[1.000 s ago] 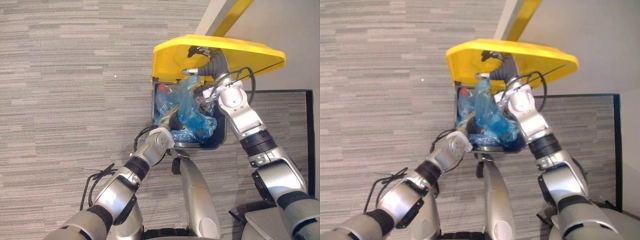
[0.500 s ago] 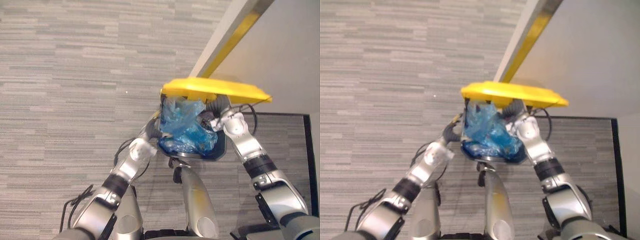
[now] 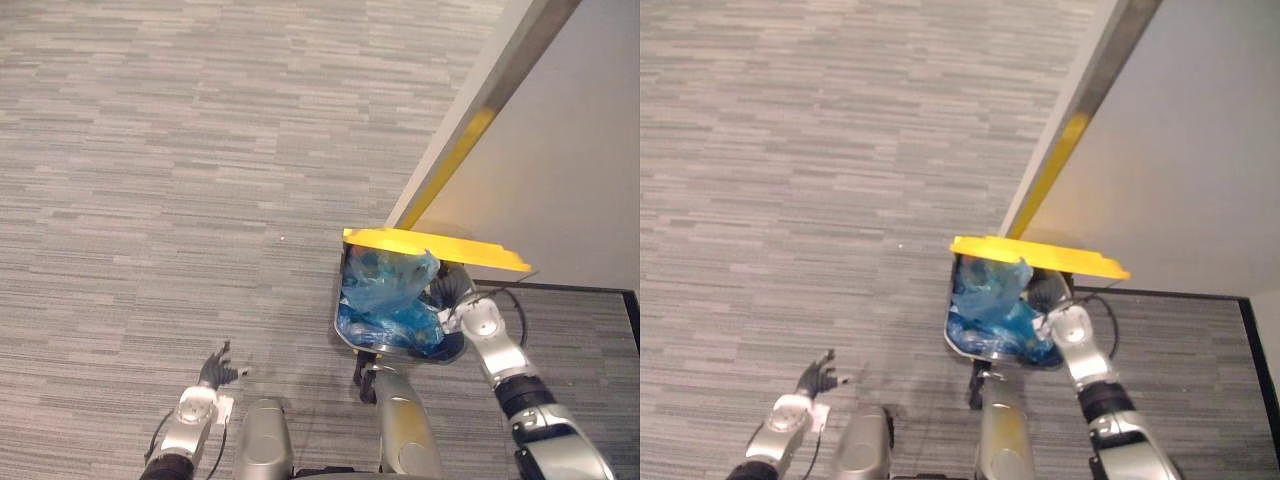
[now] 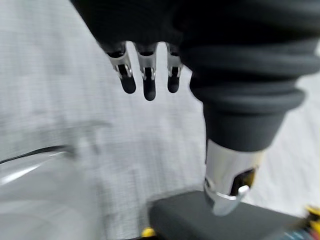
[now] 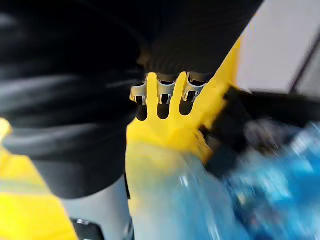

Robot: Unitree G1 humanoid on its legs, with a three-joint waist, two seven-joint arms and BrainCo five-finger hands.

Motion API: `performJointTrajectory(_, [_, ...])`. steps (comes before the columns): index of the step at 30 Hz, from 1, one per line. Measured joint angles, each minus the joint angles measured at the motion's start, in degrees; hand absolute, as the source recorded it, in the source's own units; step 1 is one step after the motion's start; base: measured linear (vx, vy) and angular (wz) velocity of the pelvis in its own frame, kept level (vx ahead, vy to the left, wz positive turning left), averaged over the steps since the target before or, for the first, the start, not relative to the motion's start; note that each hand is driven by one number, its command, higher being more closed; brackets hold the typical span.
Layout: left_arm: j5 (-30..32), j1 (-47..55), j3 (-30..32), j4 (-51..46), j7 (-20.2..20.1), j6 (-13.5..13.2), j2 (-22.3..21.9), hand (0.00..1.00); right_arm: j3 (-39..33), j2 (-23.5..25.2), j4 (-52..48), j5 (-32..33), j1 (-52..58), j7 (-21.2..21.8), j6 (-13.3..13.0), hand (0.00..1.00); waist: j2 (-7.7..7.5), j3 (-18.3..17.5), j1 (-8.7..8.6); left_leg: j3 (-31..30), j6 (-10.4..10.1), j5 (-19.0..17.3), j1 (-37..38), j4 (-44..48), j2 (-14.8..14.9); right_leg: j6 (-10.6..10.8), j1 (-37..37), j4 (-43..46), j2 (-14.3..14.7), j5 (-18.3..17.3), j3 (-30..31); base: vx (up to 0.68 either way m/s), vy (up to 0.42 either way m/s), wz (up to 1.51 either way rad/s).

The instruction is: Gather rubbish on tea table into small bin, then transfer packed bag to large trash can.

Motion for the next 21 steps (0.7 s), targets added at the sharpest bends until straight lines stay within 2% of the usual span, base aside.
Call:
performJointTrajectory(1, [0.4,0.6,0.6,0.2,0.0,0.1,-0.7,0.0,0.0,1.9,0.8,-0.6,2.9,0.4,-0.1,0.0,-0.25,-0.1,-0.13,1.1,0.2,-0.1,0.4,0.9,-0.6,1.1,0.7,-1.7,-0.2,1.9,0.8,-0.11,0.081,-0.37])
performJointTrajectory(2, [0.6,0.7,0.9,0.2,0.0,0.1,-0.7,0.0,0.0,2.5,1.4,-1.1,3.7,0.6,-0.2,0.0,-0.51,-0.2,-0.2,1.7,0.4,0.1,0.4,1.1,-0.6,2.0,0.9,-2.6,-0.1,2.0,1.2,-0.17,0.058,-0.46])
performJointTrajectory(3, [0.7,1.2,1.1,0.1,0.1,0.1,-1.3,0.0,-0.1,4.0,2.9,-2.4,6.3,1.0,-0.2,0.0,-0.84,-0.7,-0.35,3.0,1.2,1.2,0.7,-0.5,0.3,4.7,0.4,-2.3,-0.4,-1.0,0.6,-0.24,-0.008,-0.3])
performJointTrajectory(4, [0.9,1.3,1.4,0.7,0.3,0.2,-1.3,0.0,-0.3,6.0,5.9,-3.6,8.8,1.0,-0.2,0.0,-0.91,-1.0,-1.01,3.3,1.0,2.6,0.8,-1.9,1.1,-1.0,-3.0,10.2,-0.8,-2.2,1.2,-0.2,-0.029,-0.21])
performJointTrajectory(5, [1.0,1.3,1.7,1.0,0.3,0.2,-1.3,0.0,-0.7,6.8,7.0,-4.2,10.0,1.0,-0.1,0.0,-1.17,-1.2,-1.35,3.1,0.8,3.1,1.0,-2.5,1.3,-2.1,-3.7,15.3,-0.7,-2.7,1.4,-0.15,-0.067,-0.02])
performJointTrajectory(6, [1.5,1.3,2.1,1.0,0.7,0.7,-1.4,0.0,-2.3,9.0,9.5,-5.0,13.8,0.9,0.4,0.0,-1.7,-1.9,-1.86,2.9,0.0,4.8,2.6,-5.3,1.9,-3.4,-3.6,28.2,-0.8,-4.6,1.7,-0.05,-0.1,-0.03])
performJointTrajectory(7, [1.9,2.8,2.2,0.7,1.5,0.9,-1.4,0.0,-5.3,11.1,10.4,-4.7,16.7,0.7,0.2,0.0,-2.12,-4.6,-2.08,3.2,-0.5,5.7,2.7,-7.3,2.3,-3.2,-2.5,35.7,-0.8,-6.4,3.3,-0.03,-0.138,-0.08])
performJointTrajectory(8, [1.9,3.4,2.3,0.6,1.6,1.1,-1.3,0.0,-5.6,11.3,10.7,-4.9,17.4,0.7,0.2,0.0,-2.64,-5.6,-2.32,3.3,-0.8,5.8,2.5,-7.6,2.3,-3.3,-0.7,36.8,-1.0,-5.8,4.3,0.0,-0.215,-0.32])
performJointTrajectory(9, [2.0,2.9,3.5,0.4,2.2,1.3,-2.3,0.0,-6.9,11.7,12.4,-6.0,18.3,0.1,0.1,0.0,-3.58,-6.1,-2.44,3.6,-1.4,5.7,2.4,-7.6,2.5,-0.6,2.2,33.0,0.5,-8.3,4.7,0.0,-0.211,-0.47])
performJointTrajectory(10, [2.3,2.8,4.2,0.5,2.4,1.5,-4.7,0.0,-8.8,12.0,13.6,-6.6,18.5,-0.6,0.0,0.0,-1.64,-6.9,-2.32,3.8,-0.8,6.2,2.2,-8.6,4.4,-0.2,3.5,28.2,3.4,-8.6,4.4,-0.02,-0.197,-0.59])
performJointTrajectory(11, [2.4,2.8,4.2,0.8,2.5,1.5,-6.0,0.0,-9.5,11.7,14.0,-6.6,18.5,-0.9,0.1,0.0,-0.73,-7.3,-2.24,4.1,0.1,6.9,2.3,-9.8,5.4,-0.1,4.5,25.9,4.4,-9.5,4.4,-0.03,-0.196,-0.6])
performJointTrajectory(12, [3.3,3.3,5.1,0.7,2.4,1.4,-7.4,0.0,-10.8,12.2,14.2,-6.6,19.2,-1.5,0.2,0.0,-1.26,-8.8,-2.32,6.6,-1.8,9.3,2.7,-12.3,5.7,-1.4,4.7,25.8,2.9,-13.4,4.2,0.01,-0.238,-0.38])
performJointTrajectory(13, [3.5,2.7,5.6,1.0,2.6,1.3,-7.3,0.0,-11.3,13.1,16.5,-6.5,20.2,-1.8,0.5,0.0,-3.99,-10.2,-2.41,7.4,-2.8,10.1,3.6,-13.2,2.9,-1.4,7.1,21.7,1.1,-19.1,4.4,0.02,-0.27,-0.46])
performJointTrajectory(14, [3.6,2.1,6.5,2.4,2.9,1.4,-8.4,0.0,-12.4,12.9,18.4,-6.4,20.0,-1.8,0.9,0.0,-2.53,-10.9,-2.27,7.9,-3.1,10.6,3.7,-14.0,3.6,-3.9,7.9,18.7,2.4,-19.3,4.2,0.01,-0.184,-0.33])
performJointTrajectory(15, [3.6,2.3,6.8,2.9,3.0,1.5,-9.0,0.0,-12.7,12.4,19.1,-6.4,19.8,-2.0,1.0,0.0,-1.54,-11.5,-2.09,7.9,-3.1,10.8,3.6,-14.5,4.2,-4.4,8.2,16.8,3.3,-18.5,3.9,-0.05,-0.094,-0.51])
performJointTrajectory(16, [3.6,2.4,7.2,4.6,3.1,1.5,-10.9,0.0,-13.7,11.4,20.4,-6.1,19.3,-2.5,1.2,0.0,0.98,-13.0,-2.12,7.6,-1.4,11.9,3.6,-16.6,5.3,-4.2,9.2,11.9,5.4,-16.0,3.8,-0.06,-0.043,-0.28])
performJointTrajectory(17, [3.5,2.4,7.4,5.1,3.3,1.5,-12.0,0.0,-14.7,11.1,21.7,-6.0,19.4,-2.9,1.3,0.0,1.94,-13.6,-2.51,7.4,0.3,13.0,4.2,-18.7,5.2,-4.2,10.4,8.6,6.2,-14.2,3.9,-0.05,-0.013,-0.19])
performJointTrajectory(19, [3.5,2.4,7.6,5.6,3.4,1.5,-12.3,0.0,-15.6,10.9,23.3,-5.9,19.3,-3.2,1.6,0.0,2.44,-14.0,-2.62,7.2,1.2,13.8,5.2,-21.1,4.8,-4.1,11.6,5.7,6.9,-12.5,3.9,-0.02,0.01,-0.03])
performJointTrajectory(21, [3.5,2.4,8.1,6.4,3.9,1.4,-12.0,0.0,-15.7,10.8,25.2,-5.9,18.3,-3.5,1.8,0.0,2.47,-14.4,-2.58,6.0,1.0,15.1,6.0,-24.1,4.5,-3.5,12.8,1.6,7.8,-10.1,4.2,-0.05,0.06,-0.08])
